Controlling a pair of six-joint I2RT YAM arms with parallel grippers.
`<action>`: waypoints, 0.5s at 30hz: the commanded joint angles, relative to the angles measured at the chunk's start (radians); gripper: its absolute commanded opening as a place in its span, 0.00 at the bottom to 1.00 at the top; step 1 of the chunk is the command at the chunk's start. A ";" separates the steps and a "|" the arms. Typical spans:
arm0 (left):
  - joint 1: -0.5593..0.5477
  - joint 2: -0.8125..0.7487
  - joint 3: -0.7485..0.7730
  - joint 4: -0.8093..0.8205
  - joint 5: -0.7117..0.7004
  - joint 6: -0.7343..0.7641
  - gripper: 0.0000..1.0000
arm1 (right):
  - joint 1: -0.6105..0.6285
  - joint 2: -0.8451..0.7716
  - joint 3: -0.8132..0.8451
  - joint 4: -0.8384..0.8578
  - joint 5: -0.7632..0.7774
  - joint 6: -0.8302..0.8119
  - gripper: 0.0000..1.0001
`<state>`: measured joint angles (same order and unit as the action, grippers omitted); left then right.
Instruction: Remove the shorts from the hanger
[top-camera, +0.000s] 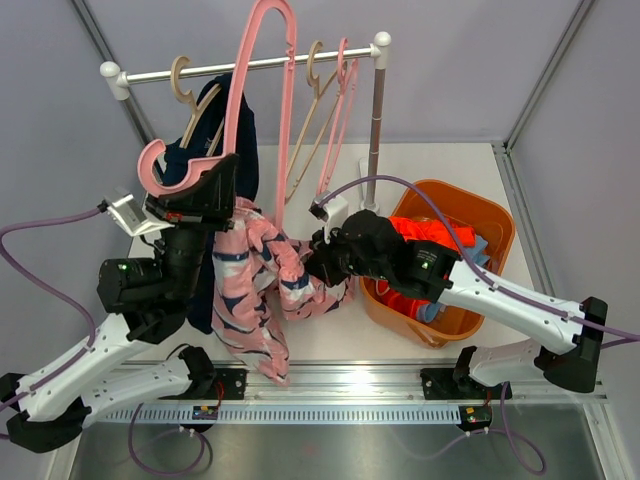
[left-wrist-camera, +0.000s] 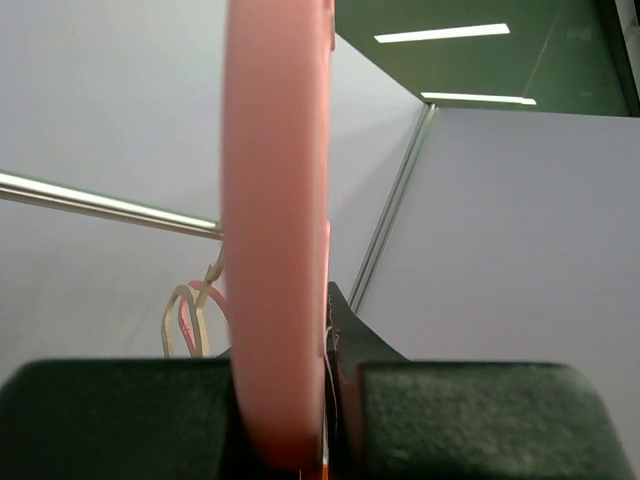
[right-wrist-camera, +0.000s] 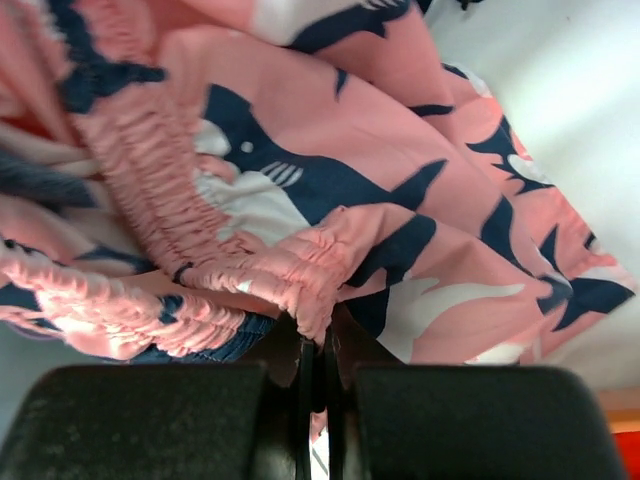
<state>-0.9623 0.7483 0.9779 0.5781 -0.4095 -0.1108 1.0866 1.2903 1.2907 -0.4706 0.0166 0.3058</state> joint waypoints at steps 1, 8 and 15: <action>-0.001 -0.033 0.062 0.167 -0.052 0.033 0.00 | 0.009 0.009 0.009 -0.026 0.063 -0.031 0.00; -0.001 -0.044 0.186 0.048 -0.032 0.079 0.00 | 0.010 0.032 -0.034 -0.016 0.109 -0.014 0.00; -0.001 0.022 0.364 -0.314 -0.115 0.069 0.00 | 0.009 -0.005 0.128 -0.088 0.224 -0.068 0.00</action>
<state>-0.9623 0.7330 1.2884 0.4232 -0.4488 -0.0498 1.0870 1.3216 1.2762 -0.5381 0.1280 0.2852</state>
